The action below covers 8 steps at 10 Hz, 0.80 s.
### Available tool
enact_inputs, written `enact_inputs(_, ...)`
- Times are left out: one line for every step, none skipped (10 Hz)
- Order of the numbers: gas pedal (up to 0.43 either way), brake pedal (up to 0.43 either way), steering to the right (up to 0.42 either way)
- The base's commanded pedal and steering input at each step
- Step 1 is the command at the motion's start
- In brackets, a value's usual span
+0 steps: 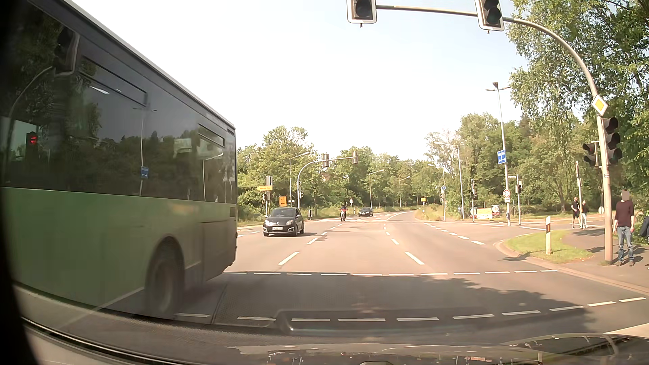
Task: Follow the waypoints while adhering to traffic rules and regulations
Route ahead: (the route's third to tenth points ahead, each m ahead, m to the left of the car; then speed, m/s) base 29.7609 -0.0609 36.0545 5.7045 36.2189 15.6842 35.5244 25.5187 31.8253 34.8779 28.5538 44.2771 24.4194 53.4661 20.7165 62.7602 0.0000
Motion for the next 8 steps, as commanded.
enact_inputs(0.0, 0.238, -0.003)
enact_inputs(0.0, 0.238, -0.003)
enact_inputs(0.0, 0.238, -0.003)
enact_inputs(0.0, 0.232, -0.003)
enact_inputs(0.0, 0.232, -0.003)
enact_inputs(0.0, 0.238, -0.003)
enact_inputs(0.0, 0.232, -0.003)
enact_inputs(0.0, 0.238, -0.003)
